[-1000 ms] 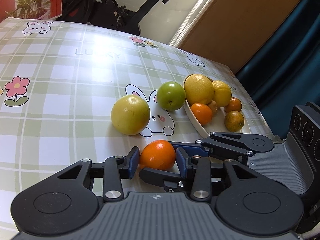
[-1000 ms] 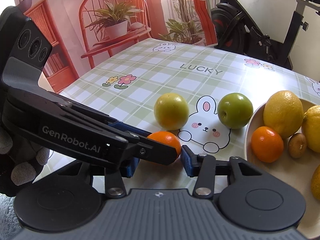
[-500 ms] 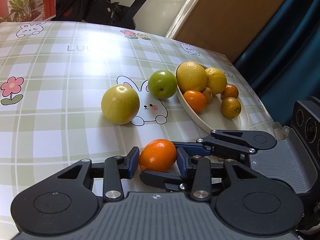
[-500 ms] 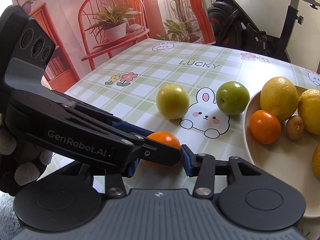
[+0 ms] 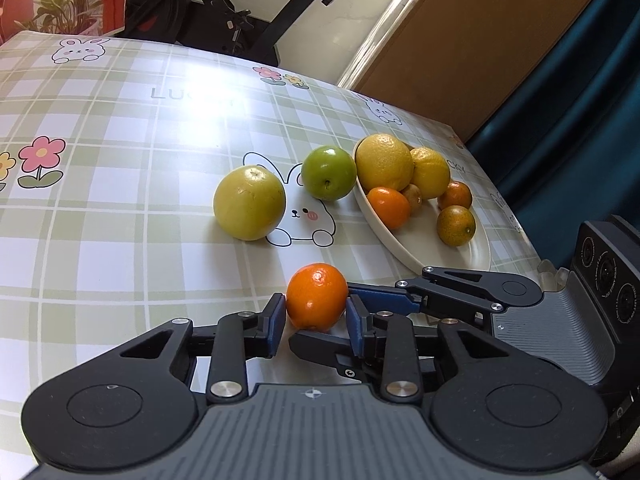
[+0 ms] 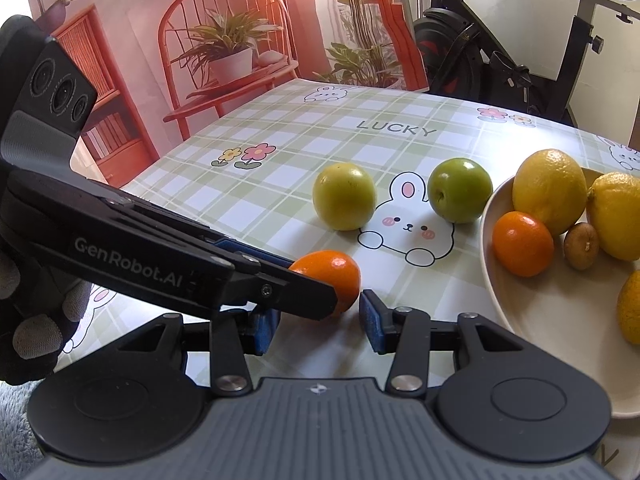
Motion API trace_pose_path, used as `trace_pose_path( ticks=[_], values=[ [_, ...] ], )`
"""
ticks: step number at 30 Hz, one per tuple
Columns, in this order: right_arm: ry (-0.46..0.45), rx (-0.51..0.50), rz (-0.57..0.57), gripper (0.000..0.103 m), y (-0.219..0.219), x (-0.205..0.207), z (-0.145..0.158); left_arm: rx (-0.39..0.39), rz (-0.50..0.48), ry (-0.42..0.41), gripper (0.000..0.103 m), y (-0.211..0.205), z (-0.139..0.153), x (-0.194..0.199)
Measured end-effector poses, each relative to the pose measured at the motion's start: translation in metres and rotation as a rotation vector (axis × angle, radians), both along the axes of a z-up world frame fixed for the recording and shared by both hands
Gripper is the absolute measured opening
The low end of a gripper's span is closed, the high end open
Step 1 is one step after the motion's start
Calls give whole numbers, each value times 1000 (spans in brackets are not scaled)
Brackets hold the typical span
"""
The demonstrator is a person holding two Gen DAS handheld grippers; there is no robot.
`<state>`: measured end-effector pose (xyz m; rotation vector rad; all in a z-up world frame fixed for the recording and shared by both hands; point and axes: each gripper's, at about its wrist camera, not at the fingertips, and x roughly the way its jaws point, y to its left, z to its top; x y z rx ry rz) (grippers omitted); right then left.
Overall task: Organize fruits
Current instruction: 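Carry the bright small orange with the left tool over the plate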
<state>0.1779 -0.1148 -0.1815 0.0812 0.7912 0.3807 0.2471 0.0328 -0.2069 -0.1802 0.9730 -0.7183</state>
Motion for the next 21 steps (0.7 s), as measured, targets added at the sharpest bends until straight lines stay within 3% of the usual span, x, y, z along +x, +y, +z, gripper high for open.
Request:
trace_pose_path(
  ticks=[15,21],
  values=[
    [-21,-23,-8,48,-2,11,-1,-45,43,18,34,1,4,15],
    [-21,8,-31,43,-8,8,0,-36,32,1,34,-2,8,8]
  ],
)
